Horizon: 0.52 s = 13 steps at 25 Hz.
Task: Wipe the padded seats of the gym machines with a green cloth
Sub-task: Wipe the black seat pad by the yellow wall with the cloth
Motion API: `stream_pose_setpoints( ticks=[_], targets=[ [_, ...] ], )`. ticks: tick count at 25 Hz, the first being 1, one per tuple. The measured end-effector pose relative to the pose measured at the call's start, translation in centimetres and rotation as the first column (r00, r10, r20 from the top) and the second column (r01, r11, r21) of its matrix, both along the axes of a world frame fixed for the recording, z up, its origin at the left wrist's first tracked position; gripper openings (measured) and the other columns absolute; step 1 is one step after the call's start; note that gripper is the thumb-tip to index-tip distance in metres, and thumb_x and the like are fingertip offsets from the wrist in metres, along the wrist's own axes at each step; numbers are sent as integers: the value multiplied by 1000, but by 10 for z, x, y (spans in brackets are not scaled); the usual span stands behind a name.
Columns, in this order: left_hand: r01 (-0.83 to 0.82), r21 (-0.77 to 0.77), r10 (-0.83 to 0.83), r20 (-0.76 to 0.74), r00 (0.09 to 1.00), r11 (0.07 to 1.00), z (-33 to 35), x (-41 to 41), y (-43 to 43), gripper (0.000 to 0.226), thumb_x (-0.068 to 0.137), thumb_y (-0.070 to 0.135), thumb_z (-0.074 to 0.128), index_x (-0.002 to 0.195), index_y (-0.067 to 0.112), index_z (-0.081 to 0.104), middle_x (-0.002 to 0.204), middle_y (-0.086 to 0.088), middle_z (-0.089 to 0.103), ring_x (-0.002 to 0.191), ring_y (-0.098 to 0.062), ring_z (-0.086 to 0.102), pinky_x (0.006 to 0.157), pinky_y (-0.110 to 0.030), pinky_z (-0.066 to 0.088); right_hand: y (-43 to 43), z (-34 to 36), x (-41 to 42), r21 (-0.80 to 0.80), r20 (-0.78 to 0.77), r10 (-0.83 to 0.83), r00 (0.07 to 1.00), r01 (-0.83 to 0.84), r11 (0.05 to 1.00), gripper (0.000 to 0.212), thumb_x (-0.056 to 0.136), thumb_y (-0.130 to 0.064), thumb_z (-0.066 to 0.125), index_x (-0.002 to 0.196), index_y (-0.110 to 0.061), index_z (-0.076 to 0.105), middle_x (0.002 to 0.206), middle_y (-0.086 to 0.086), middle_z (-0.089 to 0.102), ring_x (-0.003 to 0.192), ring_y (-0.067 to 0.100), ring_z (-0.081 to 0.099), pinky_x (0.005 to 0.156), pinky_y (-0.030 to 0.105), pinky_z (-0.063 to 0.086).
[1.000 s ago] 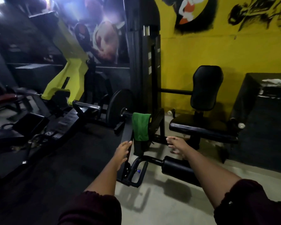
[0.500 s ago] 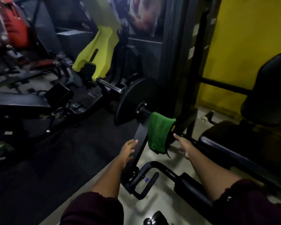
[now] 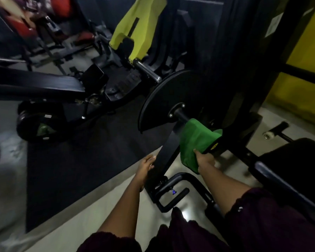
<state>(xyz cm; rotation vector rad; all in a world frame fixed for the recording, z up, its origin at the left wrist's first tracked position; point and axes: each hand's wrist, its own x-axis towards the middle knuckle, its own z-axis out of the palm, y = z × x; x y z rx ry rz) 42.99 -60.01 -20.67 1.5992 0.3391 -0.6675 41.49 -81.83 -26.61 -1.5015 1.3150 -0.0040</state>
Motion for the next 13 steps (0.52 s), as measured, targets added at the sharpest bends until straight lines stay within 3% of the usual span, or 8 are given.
stream_pose_setpoints(
  ticks=[2,5,7,10,11,13],
  targets=[
    [13,21,-13,-15,1000,1000,-6,-9,0,34,94,28,52,126,15,49,131,-11,52,127,-28,47,106,-37,36,2,8,-14,31,94,-47,994,44,999,53,81,-31,67,122,1,55,121,21,60,111,39,55,95,42,46],
    [72,28,-71,-44,997,997,-13,-27,-3,46,94,32,52,136,16,45,141,-8,47,128,-28,45,102,-36,37,-9,17,-48,79,219,-54,974,38,996,47,81,-28,65,120,-3,58,119,19,62,104,35,60,91,45,50],
    [130,17,-129,-46,991,991,-19,-44,-5,46,94,30,51,137,16,44,135,-6,49,121,-25,49,96,-33,38,-17,32,-84,127,292,-85,952,50,991,37,85,-22,62,116,-2,58,114,17,64,97,32,63,84,42,53],
    [263,-23,-264,-12,965,964,-25,-80,-10,39,96,23,48,133,10,46,107,-2,58,97,-18,56,82,-28,44,-17,59,-156,133,366,-83,927,36,990,28,90,-13,56,117,-4,56,107,12,63,90,25,61,67,29,51],
    [308,-45,-309,-13,951,950,-30,-95,-12,37,97,21,47,132,10,46,106,-2,58,100,-19,57,82,-28,44,-14,64,-185,126,379,-86,921,41,991,29,90,-13,57,118,-6,56,106,11,64,89,24,62,66,27,51],
    [389,-75,-391,-25,920,918,-40,-125,-15,34,97,21,46,132,16,45,123,1,55,119,-20,50,97,-33,40,-7,72,-239,99,375,-95,922,62,993,33,88,-16,60,120,-10,58,107,11,66,87,23,64,69,25,51]
  ],
)
